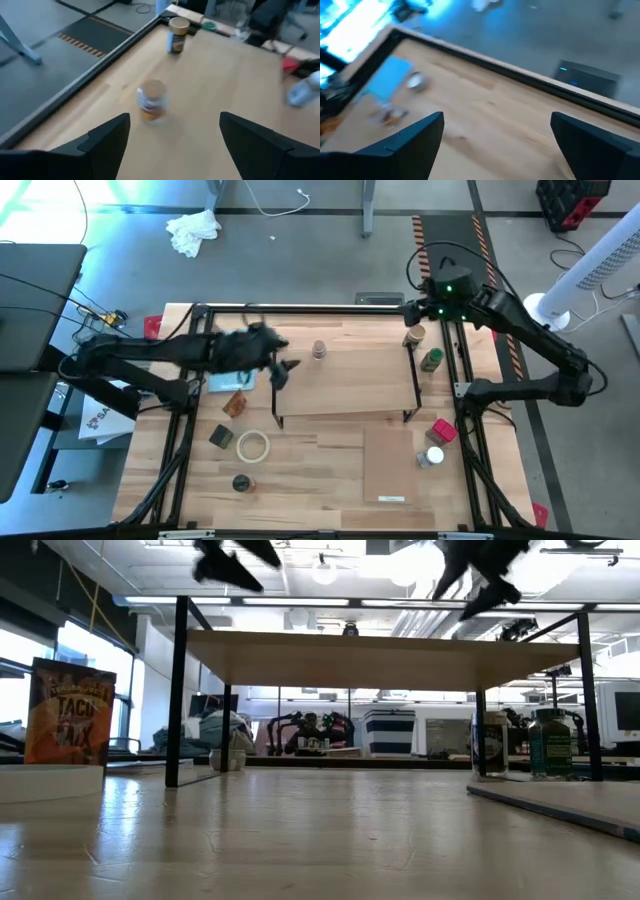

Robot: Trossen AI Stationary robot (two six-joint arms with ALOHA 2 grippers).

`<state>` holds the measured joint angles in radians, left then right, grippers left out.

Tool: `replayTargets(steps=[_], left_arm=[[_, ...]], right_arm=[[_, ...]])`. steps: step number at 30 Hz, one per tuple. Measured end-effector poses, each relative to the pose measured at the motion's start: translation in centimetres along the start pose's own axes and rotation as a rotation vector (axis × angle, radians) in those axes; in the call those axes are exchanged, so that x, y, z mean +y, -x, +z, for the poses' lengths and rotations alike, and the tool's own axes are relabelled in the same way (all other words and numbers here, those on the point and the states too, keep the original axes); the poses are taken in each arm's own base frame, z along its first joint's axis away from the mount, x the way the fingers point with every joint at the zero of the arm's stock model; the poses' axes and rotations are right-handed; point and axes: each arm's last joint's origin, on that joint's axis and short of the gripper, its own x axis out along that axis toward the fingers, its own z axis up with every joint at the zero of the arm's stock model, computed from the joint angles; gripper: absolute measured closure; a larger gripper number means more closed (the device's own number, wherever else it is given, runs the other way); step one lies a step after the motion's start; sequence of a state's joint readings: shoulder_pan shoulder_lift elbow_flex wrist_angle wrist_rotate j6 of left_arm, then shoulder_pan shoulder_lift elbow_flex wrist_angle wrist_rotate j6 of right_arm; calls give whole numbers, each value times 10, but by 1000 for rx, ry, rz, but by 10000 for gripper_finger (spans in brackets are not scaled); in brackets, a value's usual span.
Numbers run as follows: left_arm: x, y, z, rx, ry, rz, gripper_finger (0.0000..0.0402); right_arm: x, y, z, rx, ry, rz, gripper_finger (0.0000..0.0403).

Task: Shelf spices
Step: Remove the transparent seasoning bottle from the shelf

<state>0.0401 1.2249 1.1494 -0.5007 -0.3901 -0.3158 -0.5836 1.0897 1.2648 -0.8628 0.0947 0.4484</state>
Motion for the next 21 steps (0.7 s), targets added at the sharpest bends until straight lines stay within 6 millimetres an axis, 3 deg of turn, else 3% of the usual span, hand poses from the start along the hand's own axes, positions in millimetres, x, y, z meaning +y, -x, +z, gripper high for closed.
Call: replayTargets(steps=[11,21], left_arm=[[50,-64,8,77,-25,-129,94],[47,-104,-2,112,-38,-213,94]], right_arm=[[50,17,-28,16,31,168,38],[70,27,-42,-18,20,183,38]])
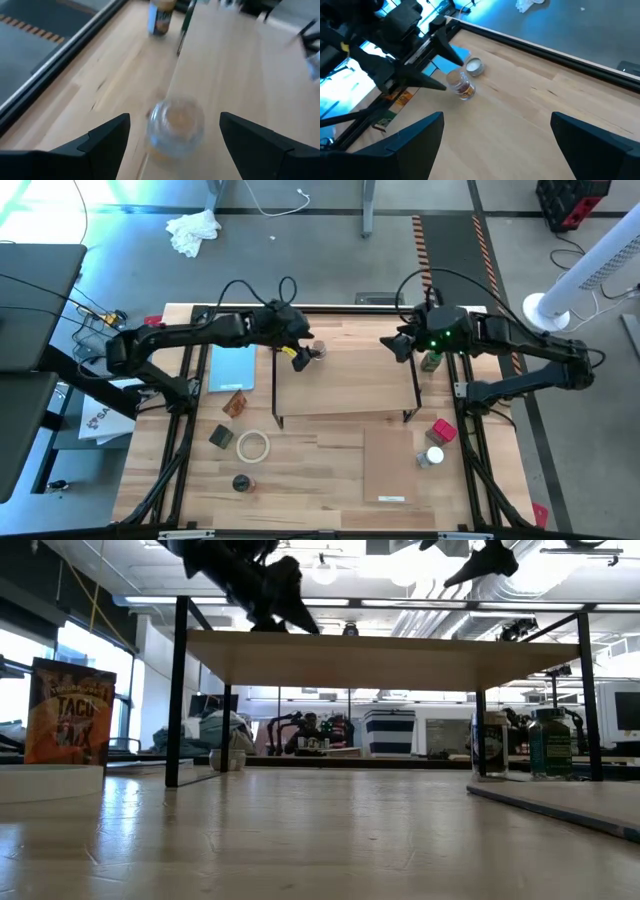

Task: Shelf spices
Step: Remove the transparent seasoning bottle from the shelf

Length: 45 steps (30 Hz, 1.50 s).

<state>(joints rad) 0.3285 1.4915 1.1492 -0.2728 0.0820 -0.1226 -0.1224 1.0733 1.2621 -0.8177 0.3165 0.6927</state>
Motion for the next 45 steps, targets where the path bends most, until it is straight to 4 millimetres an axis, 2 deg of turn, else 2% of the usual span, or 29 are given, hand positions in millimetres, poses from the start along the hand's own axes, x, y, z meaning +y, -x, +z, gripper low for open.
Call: replayTargets(steps=[3,10,16,20,24,26,30,35,41,45], left_arm=[[-4,-4,2,-30,-34,-16,94],[-3,-22,-8,35,-53,-13,94],[-6,-22,-7,28,-59,-4,98],[-11,-22,-9,31,-69,31,145],[-15,-21,-7,16,-51,33,237],[-17,-16,-7,13,-44,27,237],[-19,10,5,-70,-34,19,237],[-27,72,20,-211,-8,-17,237],[-52,148,9,-255,89,-149,237],[-79,179,-2,-247,59,-361,237]], right_arm=[[2,1,-2,-4,-2,1,38],[4,2,-3,-2,-3,7,38],[4,2,-3,-6,-3,3,38],[3,1,-2,-17,-1,-11,38],[3,2,-2,-33,-1,-24,38],[3,2,-2,-39,-2,-28,38],[3,2,-1,-41,-1,-30,38],[3,1,-1,-42,5,-31,38],[4,1,0,-60,-56,-13,38],[5,1,1,-70,-92,-3,38]])
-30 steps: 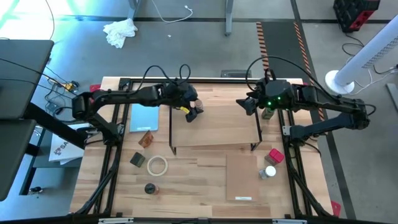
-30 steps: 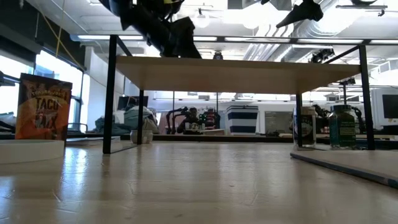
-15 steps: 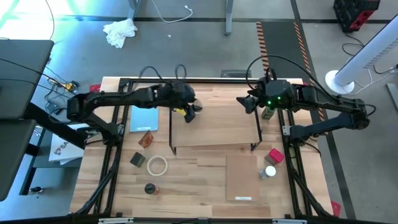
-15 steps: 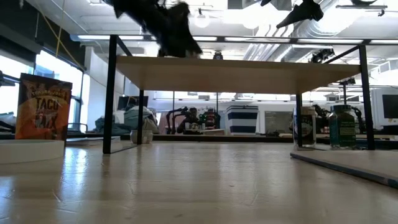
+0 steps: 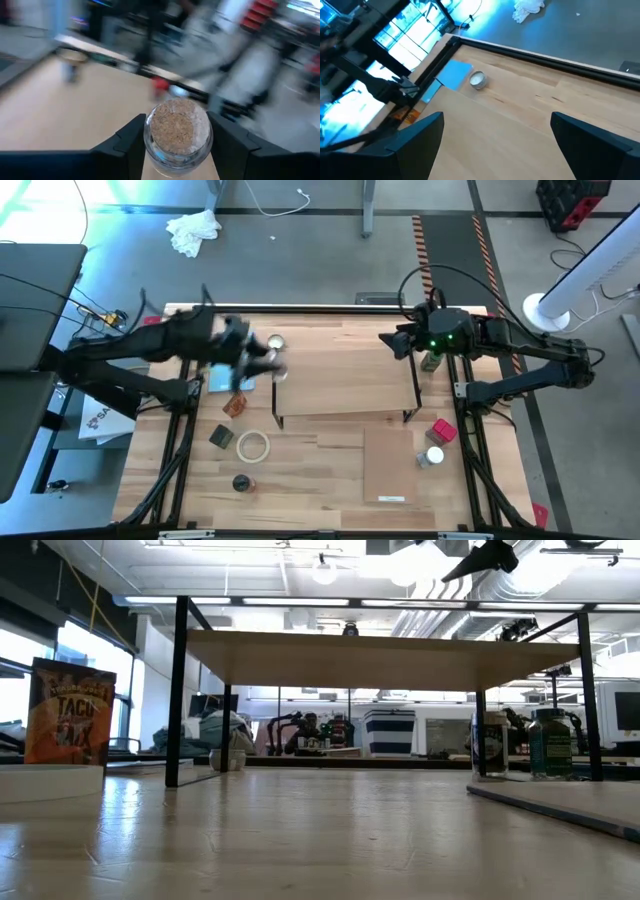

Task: Shelf spices
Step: Remove the transparent seasoning bottle from the shelf

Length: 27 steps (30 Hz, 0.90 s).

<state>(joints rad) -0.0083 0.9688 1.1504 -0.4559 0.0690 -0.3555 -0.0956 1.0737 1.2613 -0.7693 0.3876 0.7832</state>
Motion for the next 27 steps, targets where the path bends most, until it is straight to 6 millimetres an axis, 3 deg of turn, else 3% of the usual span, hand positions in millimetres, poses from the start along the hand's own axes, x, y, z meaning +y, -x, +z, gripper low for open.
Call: replayTargets(steps=[5,9,13,17,22,27], left_arm=[[-34,-1,-29,217,-78,-185,237],[-57,-15,-57,353,-212,-197,237],[-76,-40,-81,318,-280,-141,237],[-87,-73,-115,288,-234,-138,237],[-92,-115,-158,371,-202,-86,237],[-97,-142,-199,490,-199,-71,237]], right_arm=[[1,-3,-1,9,-66,-8,38],[2,-10,-3,23,-105,-22,38],[5,-17,-6,61,-119,-20,38],[7,-22,-9,102,-102,-3,38],[9,-22,-10,149,-56,50,38],[11,-18,-11,163,5,84,38]])
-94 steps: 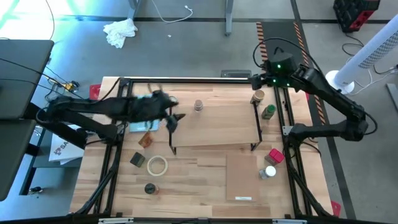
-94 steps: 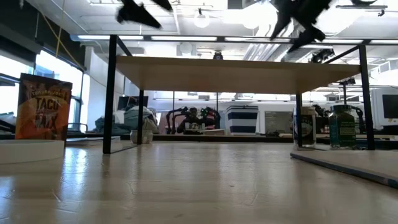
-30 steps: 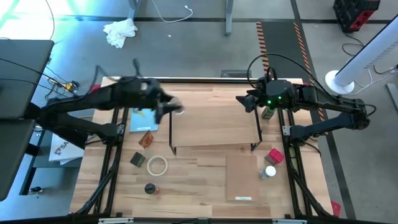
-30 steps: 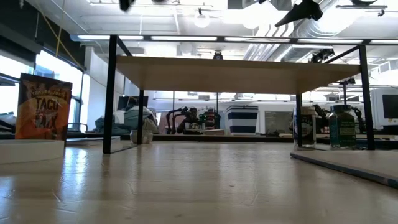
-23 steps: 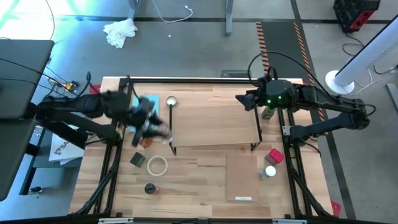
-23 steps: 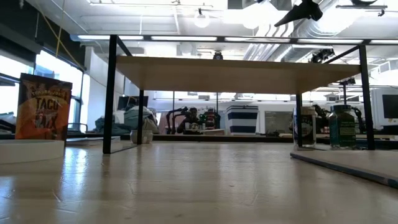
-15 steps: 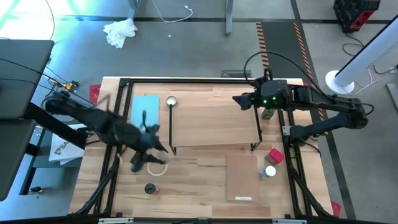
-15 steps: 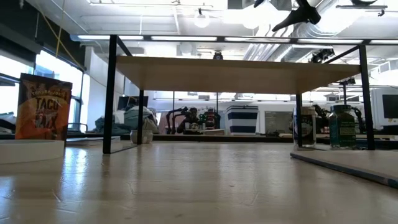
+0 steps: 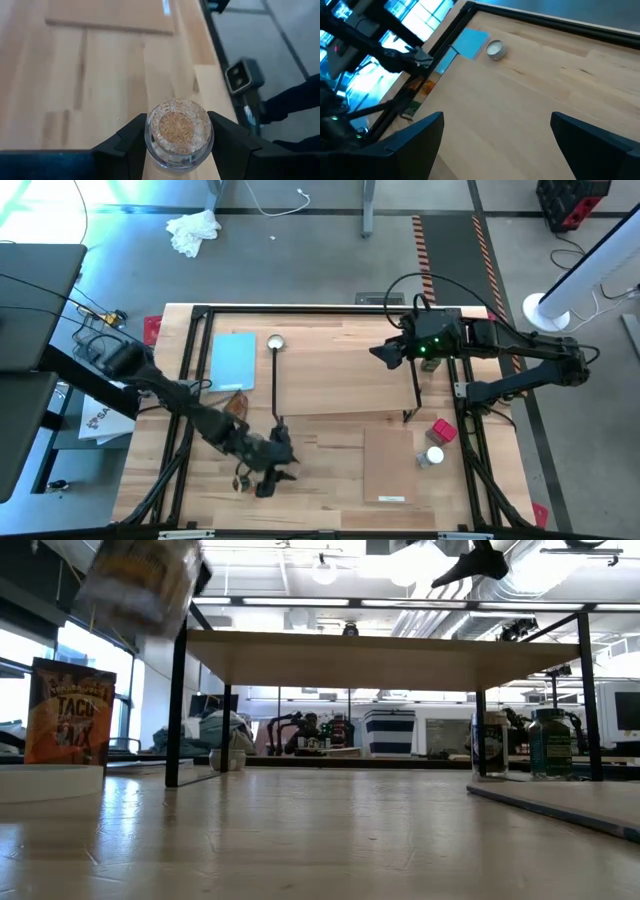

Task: Shelf spices
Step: Remove the transparent seasoning bottle from the shelf, then move the shelf to the top center of the table

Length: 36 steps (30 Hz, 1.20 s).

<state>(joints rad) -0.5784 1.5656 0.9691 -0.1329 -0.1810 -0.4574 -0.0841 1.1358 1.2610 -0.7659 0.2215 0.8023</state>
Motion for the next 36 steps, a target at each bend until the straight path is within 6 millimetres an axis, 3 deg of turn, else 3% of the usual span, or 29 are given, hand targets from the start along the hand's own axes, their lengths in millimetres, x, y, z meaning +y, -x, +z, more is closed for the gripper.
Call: replayTargets(steps=[5,17,21,25,29,36], left_arm=[[-3,-24,-17,64,31,36,237],[-1,-49,-38,137,-106,131,237],[0,-53,-41,139,-110,152,203],[-1,-52,-40,138,-108,143,158],[0,-46,-34,133,-96,111,140],[8,-5,-9,64,-59,113,136]], right_arm=[[1,0,-1,42,18,41,38],[2,0,-1,49,14,56,38],[3,0,0,42,8,66,38],[4,0,0,34,2,75,39],[4,0,0,36,10,78,38],[6,7,1,61,37,170,39]])
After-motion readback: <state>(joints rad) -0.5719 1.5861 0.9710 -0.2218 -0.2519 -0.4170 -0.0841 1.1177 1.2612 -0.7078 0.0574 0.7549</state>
